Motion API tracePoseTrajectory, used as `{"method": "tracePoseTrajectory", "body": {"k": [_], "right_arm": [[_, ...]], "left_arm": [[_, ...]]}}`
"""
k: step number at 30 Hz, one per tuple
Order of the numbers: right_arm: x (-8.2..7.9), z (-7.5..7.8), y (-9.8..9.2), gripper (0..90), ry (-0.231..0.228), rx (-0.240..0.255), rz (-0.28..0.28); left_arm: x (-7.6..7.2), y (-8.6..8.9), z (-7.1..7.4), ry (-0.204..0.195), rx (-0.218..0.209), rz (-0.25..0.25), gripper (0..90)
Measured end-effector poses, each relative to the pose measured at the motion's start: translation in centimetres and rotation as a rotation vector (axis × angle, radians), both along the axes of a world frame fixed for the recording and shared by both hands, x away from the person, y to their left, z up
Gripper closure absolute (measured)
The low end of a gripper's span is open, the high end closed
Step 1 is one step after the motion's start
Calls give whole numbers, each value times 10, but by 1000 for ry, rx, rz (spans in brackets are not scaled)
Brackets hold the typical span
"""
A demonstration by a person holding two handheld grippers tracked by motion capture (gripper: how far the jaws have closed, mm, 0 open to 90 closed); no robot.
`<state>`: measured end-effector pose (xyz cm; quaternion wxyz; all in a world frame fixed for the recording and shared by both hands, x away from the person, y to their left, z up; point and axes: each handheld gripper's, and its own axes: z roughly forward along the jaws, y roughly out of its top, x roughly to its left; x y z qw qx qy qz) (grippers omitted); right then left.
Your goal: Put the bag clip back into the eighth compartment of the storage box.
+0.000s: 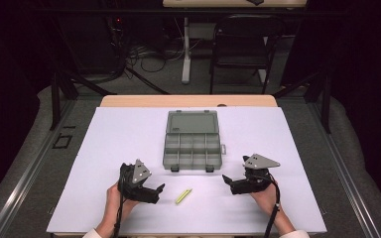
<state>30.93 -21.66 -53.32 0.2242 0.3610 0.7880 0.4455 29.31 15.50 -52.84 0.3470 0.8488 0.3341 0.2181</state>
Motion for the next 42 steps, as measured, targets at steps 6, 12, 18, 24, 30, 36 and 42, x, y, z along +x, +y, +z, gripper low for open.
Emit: {"method": "tracePoseTrajectory", "body": {"k": [6, 12, 18, 24, 30, 36, 42], "right_arm": [[-1, 0, 2, 0, -5, -6, 7], [-1, 0, 4, 0, -4, -12, 13], [0, -1, 6, 0, -6, -19, 19], [-1, 0, 6, 0, -11, -26, 13], [0, -1, 9, 0, -7, -32, 23], [1, -1, 8, 0, -8, -33, 21], [0, -1, 10, 0, -13, -44, 23]], "left_arm": [[-4, -10, 1, 2, -7, -19, 0], [-5, -20, 0, 18, -12, -31, 0], [-7, -28, 0, 26, -14, -50, 1], [-10, -38, -1, 37, -6, -86, 25], [-13, -44, -4, 55, -4, -122, 91], [-14, -52, -10, 84, -10, -164, 205], [-16, -59, -15, 101, -8, -195, 332]]}}
